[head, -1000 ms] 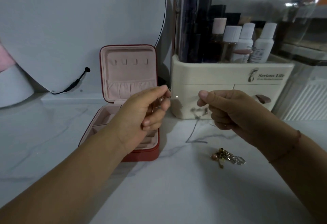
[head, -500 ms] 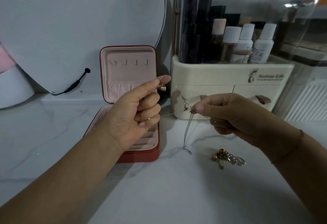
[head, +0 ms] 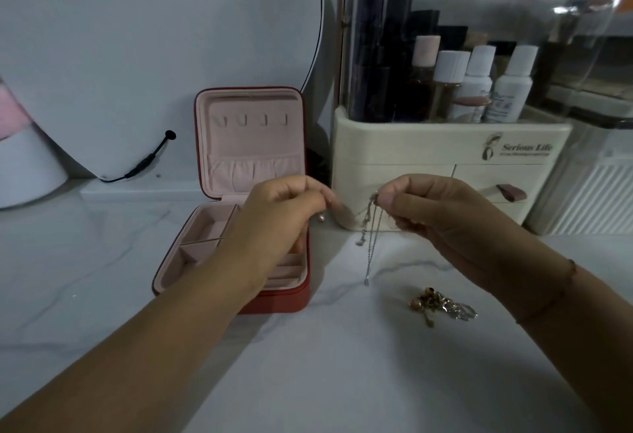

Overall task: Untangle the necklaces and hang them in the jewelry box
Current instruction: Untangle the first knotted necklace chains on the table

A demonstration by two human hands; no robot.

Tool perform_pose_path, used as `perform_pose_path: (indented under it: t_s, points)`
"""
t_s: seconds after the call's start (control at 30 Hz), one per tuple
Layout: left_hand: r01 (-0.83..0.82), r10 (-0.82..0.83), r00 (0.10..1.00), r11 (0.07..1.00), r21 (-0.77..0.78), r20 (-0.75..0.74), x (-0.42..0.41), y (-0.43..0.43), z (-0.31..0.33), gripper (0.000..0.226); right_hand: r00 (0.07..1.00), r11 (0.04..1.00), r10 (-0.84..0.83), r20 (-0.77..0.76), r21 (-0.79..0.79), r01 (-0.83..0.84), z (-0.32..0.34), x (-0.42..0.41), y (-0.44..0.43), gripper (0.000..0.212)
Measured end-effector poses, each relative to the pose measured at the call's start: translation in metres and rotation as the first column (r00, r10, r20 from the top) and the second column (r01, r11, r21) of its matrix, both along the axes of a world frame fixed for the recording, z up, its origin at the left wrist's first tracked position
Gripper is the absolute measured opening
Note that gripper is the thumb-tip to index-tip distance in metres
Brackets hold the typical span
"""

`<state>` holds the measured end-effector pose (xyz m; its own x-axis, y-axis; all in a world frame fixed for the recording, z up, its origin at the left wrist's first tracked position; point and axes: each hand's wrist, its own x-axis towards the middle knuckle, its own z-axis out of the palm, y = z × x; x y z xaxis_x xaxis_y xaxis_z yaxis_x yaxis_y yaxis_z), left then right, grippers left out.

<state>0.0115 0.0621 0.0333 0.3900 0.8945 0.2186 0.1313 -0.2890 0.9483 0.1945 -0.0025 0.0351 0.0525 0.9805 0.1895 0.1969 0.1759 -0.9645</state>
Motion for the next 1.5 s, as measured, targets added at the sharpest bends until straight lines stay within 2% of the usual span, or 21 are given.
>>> perform_pose_path:
  t_s: [0.13,0.27,0.4,0.67,0.83,0.93,1.1,1.3,1.5]
  points:
    - [0.036,-0.033,0.999,0.996,0.077,-0.038,0.002,-0.002,-0.001,0.026,1.0,0.997,-0.003,-0.027,0.074,0.005,-0.001,-0.001,0.001,0.005]
    - [0.193,-0.193,0.98,0.981,-0.004,0.052,0.004,-0.005,-0.003,0.015,1.0,0.997,0.0,-0.02,0.081,0.002,0.0,-0.004,0.0,0.005]
    - [0.269,-0.267,0.959,0.963,-0.006,0.098,0.007,-0.006,-0.007,0.028,0.999,0.998,0.027,-0.026,0.051,-0.026,0.002,-0.007,-0.003,0.016]
    - [0.264,-0.252,0.957,0.962,-0.07,0.147,0.009,-0.005,-0.011,0.03,0.997,0.999,0.043,0.064,-0.026,-0.041,0.004,-0.008,-0.003,0.027]
    - [0.273,-0.266,0.959,0.96,-0.068,0.103,0.01,-0.006,-0.012,0.004,0.995,0.997,0.077,0.057,-0.025,-0.076,0.003,-0.009,-0.004,0.016]
    - [0.263,-0.257,0.963,0.962,-0.076,0.083,0.011,-0.004,-0.012,0.008,0.994,0.993,0.108,-0.005,-0.047,-0.108,0.001,-0.009,-0.003,0.012]
    - [0.249,-0.242,0.967,0.964,-0.094,0.085,0.013,-0.004,-0.011,0.023,0.988,0.986,0.154,-0.029,-0.062,-0.155,0.0,-0.012,-0.003,0.028]
    - [0.295,-0.293,0.953,0.955,-0.011,0.075,0.01,-0.004,-0.013,0.02,0.993,0.991,0.114,0.017,-0.066,-0.112,-0.003,-0.012,-0.001,0.029]
    - [0.26,-0.26,0.963,0.965,0.009,0.069,0.011,-0.004,-0.013,0.01,0.998,0.997,0.056,0.017,-0.054,-0.055,-0.004,-0.008,0.001,0.026]
